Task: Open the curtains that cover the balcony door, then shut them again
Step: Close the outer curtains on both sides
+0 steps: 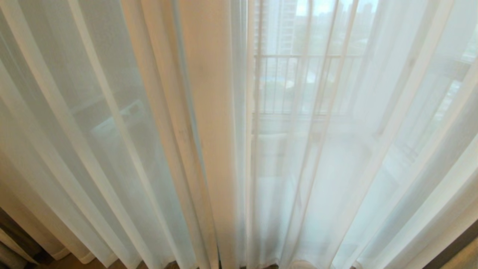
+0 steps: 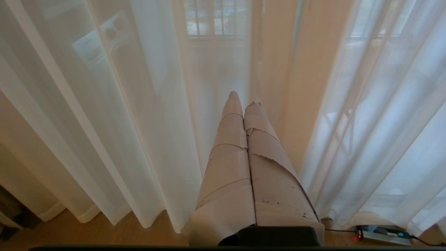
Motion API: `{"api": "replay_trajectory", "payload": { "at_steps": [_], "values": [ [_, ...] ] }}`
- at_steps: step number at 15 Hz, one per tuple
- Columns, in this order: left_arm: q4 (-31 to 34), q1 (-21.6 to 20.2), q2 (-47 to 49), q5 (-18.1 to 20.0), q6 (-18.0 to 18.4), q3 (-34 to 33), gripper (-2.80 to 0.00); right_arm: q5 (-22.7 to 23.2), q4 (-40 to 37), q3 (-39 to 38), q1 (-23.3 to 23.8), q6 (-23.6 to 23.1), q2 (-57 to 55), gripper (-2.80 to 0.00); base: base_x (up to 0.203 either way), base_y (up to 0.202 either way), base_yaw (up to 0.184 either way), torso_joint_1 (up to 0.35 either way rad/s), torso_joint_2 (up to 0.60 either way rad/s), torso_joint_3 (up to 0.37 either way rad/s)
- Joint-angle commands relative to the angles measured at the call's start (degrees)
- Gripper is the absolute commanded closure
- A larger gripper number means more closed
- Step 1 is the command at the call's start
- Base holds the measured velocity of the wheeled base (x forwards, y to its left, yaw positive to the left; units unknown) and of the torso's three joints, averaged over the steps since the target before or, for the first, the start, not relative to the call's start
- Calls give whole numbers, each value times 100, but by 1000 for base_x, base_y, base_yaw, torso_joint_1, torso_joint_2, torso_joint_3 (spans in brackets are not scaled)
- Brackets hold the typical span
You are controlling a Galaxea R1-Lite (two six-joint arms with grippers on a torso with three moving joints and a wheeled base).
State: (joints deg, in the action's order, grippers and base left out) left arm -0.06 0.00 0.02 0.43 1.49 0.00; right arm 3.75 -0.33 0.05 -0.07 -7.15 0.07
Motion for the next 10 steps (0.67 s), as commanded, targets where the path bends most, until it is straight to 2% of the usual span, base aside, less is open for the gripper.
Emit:
{"api": "replay_trajectory", "payload": {
  "at_steps": [1,3,5,10],
  "values": [
    [-3,4,-2,1,1,0,0,3,-2,-5,-1,-6,-7,0,0,0,0,0,0,0],
    [-3,0,-2,1,1,0,0,3,-2,-4,-1,-6,-7,0,0,0,0,0,0,0],
    [-3,0,-2,1,1,0,0,3,-2,1,-1,-6,-7,0,1,-101,8,-1,1,0],
    [-3,8,-2,1,1,0,0,3,-2,-1,-1,-24,-7,0,0,-185,1,2,3,1]
  ]
}}
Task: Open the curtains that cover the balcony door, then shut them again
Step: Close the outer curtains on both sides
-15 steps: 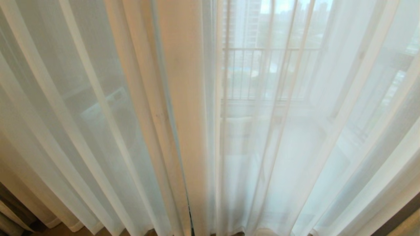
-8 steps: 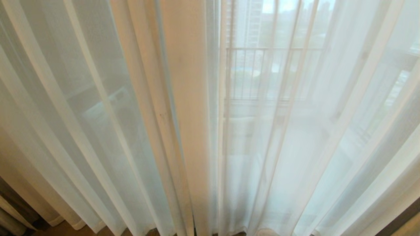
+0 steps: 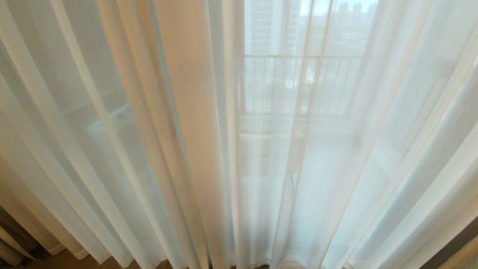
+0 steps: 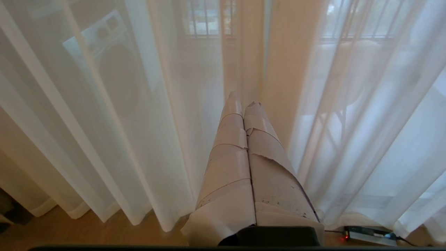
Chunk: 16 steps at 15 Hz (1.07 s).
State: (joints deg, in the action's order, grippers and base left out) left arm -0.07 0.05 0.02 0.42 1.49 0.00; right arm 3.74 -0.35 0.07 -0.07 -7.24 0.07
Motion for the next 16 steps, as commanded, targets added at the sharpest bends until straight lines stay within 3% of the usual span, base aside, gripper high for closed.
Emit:
{"api": "replay_trajectory", "payload": {
  "at_steps": [1,16],
  "values": [
    [-1,-4,-2,2,1,0,0,4,0,-1,-1,-3,-7,0,0,-188,2,3,2,6],
    [-1,-5,-2,2,-8,0,0,-5,0,-7,-1,118,-7,0,0,-187,-12,1,3,2]
  ]
}}
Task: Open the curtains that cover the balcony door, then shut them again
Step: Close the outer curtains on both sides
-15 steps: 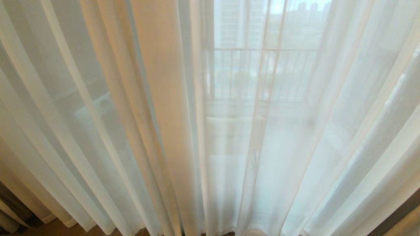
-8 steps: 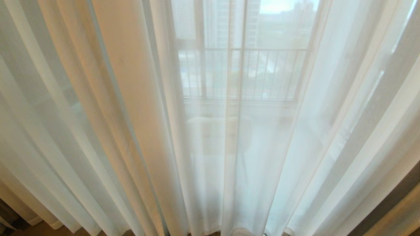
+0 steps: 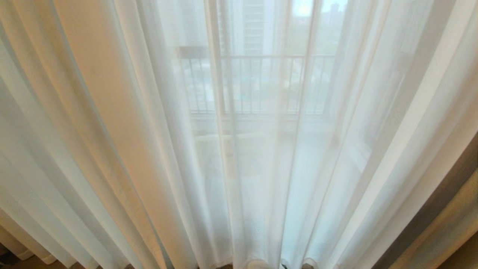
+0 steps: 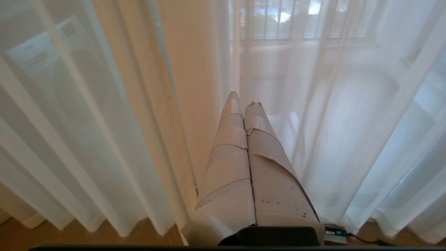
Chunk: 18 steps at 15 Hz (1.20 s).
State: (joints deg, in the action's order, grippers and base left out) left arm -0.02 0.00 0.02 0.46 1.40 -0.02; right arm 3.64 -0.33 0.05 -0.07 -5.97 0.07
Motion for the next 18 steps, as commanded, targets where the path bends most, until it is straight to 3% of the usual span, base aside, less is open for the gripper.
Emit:
{"api": "replay_trajectory", "payload": {
  "at_steps": [1,18],
  "values": [
    [-6,0,-2,-2,0,2,0,5,-2,4,-1,-9,-7,0,0,-197,-11,1,6,-4],
    [-6,9,-2,-2,9,2,0,5,-2,-2,-1,0,-7,0,0,-191,-5,6,2,1]
  ]
}}
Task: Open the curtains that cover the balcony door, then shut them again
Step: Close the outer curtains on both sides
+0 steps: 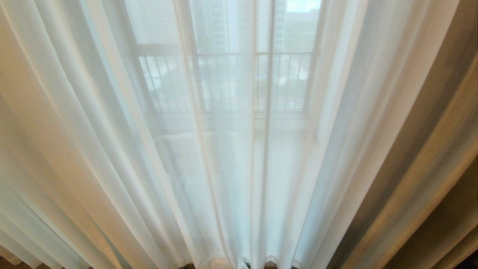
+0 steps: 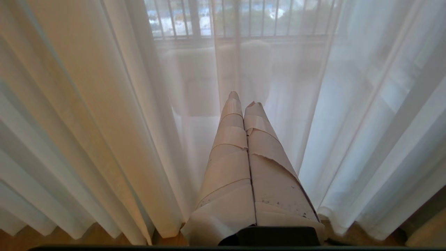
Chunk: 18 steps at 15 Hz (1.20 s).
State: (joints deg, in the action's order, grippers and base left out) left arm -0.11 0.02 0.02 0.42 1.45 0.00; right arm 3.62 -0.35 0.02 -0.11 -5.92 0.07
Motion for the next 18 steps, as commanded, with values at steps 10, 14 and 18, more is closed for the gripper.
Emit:
{"api": "replay_trajectory", "payload": {
  "at_steps": [10,14,18],
  "values": [
    [2,-2,-2,2,4,0,0,8,0,0,2,-14,-7,0,0,-27,0,-4,0,1],
    [2,-2,-2,2,4,0,0,8,0,-2,2,-40,-7,0,0,0,0,0,0,0],
    [2,-2,-2,2,4,0,0,8,-6,6,2,-40,-7,0,0,0,0,0,0,0]
  ]
}}
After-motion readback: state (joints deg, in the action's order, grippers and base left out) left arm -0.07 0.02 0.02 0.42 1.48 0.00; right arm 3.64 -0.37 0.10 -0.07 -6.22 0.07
